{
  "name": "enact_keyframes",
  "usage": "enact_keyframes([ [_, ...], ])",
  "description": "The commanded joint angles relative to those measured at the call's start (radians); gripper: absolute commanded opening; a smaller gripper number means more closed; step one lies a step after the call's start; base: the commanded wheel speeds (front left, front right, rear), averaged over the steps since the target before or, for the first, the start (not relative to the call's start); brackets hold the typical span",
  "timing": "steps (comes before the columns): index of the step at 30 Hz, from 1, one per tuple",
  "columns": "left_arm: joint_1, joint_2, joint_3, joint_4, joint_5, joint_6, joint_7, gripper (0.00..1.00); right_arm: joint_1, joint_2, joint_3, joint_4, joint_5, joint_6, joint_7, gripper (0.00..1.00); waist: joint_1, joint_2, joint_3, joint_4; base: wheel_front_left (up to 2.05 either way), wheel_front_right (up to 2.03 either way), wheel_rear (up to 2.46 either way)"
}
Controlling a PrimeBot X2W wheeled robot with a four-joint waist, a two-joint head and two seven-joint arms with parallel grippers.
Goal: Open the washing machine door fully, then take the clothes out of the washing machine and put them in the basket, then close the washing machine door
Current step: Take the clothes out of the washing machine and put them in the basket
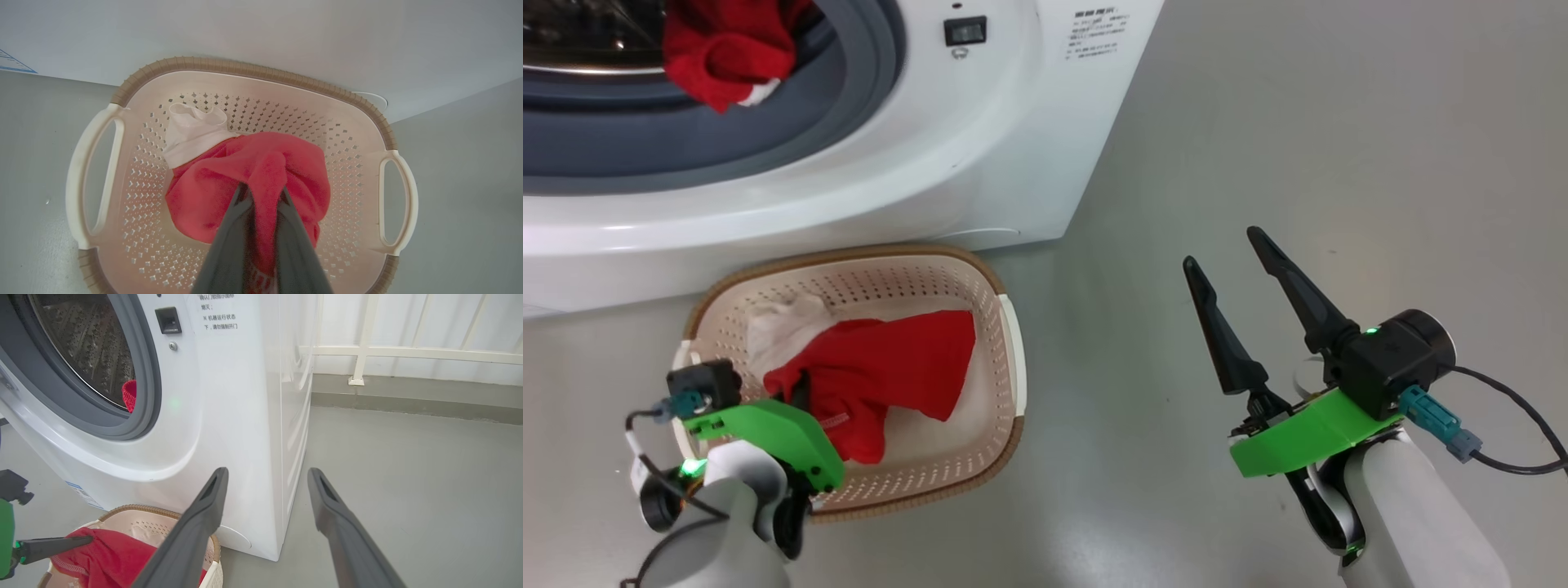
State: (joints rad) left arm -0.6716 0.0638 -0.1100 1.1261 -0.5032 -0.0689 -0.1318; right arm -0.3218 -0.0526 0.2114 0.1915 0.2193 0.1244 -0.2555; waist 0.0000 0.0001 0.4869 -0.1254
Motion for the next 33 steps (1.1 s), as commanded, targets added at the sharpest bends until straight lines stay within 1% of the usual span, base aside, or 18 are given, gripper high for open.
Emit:
enact_keyframes([
  [1,-0.015,0.036,0.016,0.008,0.000,-0.008,0.004,0.00,-0.006,0.002,0.027,-0.023,0.005,0.006,-0.006,1.00,0.0000,-0.0001,0.021,-0.014,0.00,0.00,0.00],
  [6,-0.062,0.052,-0.008,0.092,0.014,-0.016,0.028,0.00,-0.011,0.002,0.048,-0.019,0.011,0.006,-0.006,1.00,0.0000,-0.0001,0.042,-0.032,0.00,0.00,0.00],
  [11,-0.081,0.065,-0.027,0.129,0.023,-0.021,0.046,0.00,-0.013,0.002,0.058,-0.016,0.017,0.006,-0.006,1.00,0.0000,-0.0001,0.052,-0.049,0.00,0.00,0.00],
  [13,-0.084,0.069,-0.032,0.135,0.026,-0.022,0.038,0.16,-0.013,0.002,0.057,-0.014,0.018,0.006,-0.006,1.00,0.0000,-0.0001,0.052,-0.053,0.00,0.00,0.00],
  [14,-0.086,0.069,-0.036,0.138,0.029,-0.021,0.032,0.38,-0.012,0.002,0.056,-0.013,0.018,0.006,-0.006,1.00,0.0000,-0.0001,0.051,-0.055,0.00,0.00,0.00],
  [15,-0.086,0.070,-0.039,0.140,0.031,-0.020,0.026,0.49,-0.011,0.002,0.054,-0.011,0.017,0.006,-0.006,1.00,0.0000,-0.0001,0.049,-0.056,0.00,0.00,0.00],
  [16,-0.088,0.070,-0.041,0.142,0.031,-0.020,0.018,0.91,-0.010,0.002,0.053,-0.009,0.016,0.006,-0.006,1.00,0.0000,-0.0001,0.047,-0.056,0.00,0.00,0.00],
  [17,-0.089,0.070,-0.042,0.143,0.031,-0.020,0.011,1.00,-0.009,0.002,0.051,-0.007,0.016,0.006,-0.006,1.00,0.0000,-0.0001,0.045,-0.056,0.00,0.00,0.00],
  [26,-0.072,0.070,-0.038,0.153,0.014,-0.023,-0.051,1.00,-0.006,0.002,0.038,0.014,0.007,0.006,-0.006,1.00,0.0000,-0.0001,-0.007,-0.041,0.00,0.00,0.00],
  [33,-0.039,0.069,-0.044,0.117,0.012,-0.041,-0.119,1.00,0.007,0.002,-0.012,0.031,-0.013,0.006,-0.006,1.00,0.0000,-0.0001,-0.073,-0.016,0.00,0.00,0.00],
])
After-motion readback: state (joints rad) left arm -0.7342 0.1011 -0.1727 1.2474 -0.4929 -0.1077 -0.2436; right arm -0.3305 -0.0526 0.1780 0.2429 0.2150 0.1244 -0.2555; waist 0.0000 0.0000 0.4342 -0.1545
